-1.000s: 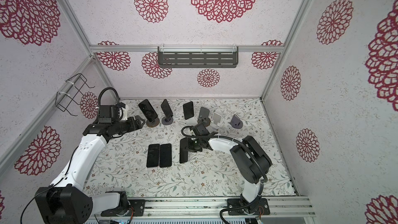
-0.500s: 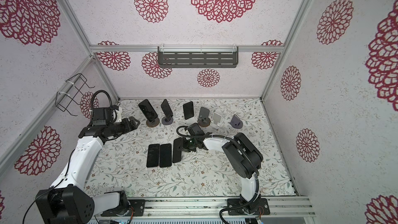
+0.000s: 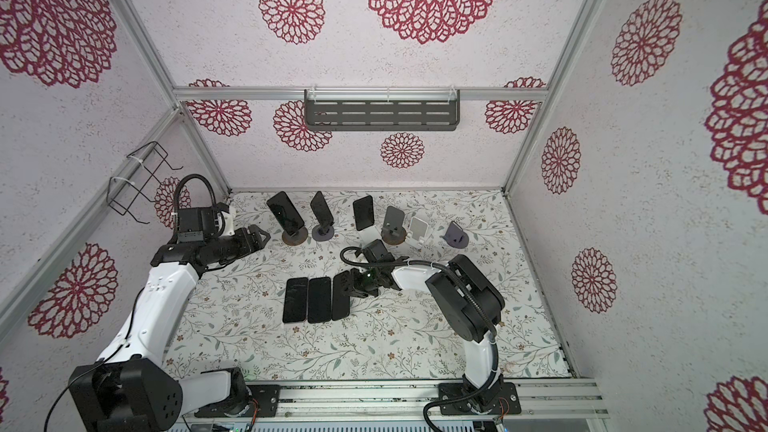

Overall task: Remove the phone from the phone stand
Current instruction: 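Lower the black phone flat beside the two flat phones with the right gripper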

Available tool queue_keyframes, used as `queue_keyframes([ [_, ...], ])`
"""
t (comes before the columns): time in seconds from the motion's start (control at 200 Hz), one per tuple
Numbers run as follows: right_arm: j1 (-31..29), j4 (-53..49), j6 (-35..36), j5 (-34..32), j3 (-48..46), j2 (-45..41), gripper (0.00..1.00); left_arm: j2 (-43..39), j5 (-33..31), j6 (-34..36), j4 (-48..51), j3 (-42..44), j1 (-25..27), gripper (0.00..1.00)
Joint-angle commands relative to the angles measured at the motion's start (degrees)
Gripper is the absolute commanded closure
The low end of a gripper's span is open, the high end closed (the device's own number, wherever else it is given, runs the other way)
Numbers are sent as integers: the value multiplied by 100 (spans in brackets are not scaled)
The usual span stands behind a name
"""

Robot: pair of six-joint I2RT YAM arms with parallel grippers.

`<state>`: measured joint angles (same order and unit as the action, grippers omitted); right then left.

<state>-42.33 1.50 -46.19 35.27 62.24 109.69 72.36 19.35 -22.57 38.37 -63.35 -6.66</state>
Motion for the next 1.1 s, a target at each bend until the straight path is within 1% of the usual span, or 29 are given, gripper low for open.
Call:
queue_keyframes([
  [0.0,-30,-215,121,-140,60,151,100,21,88,16,-129,3,-67,15],
  [0.195,-30,-219,162,-213,194,273,100,50,121,11,-121,7,-70,15],
  [0.375,-21,-453,281,-367,359,400,100,50,144,14,-117,-2,-72,15],
  [0.626,-21,-468,313,-431,333,390,79,50,142,24,-102,-4,-81,15],
  [0.746,-21,-466,312,-458,289,399,76,54,144,24,-98,-2,-76,15],
  [1.091,-30,-637,409,-577,246,346,60,59,139,48,-93,-13,-74,14],
])
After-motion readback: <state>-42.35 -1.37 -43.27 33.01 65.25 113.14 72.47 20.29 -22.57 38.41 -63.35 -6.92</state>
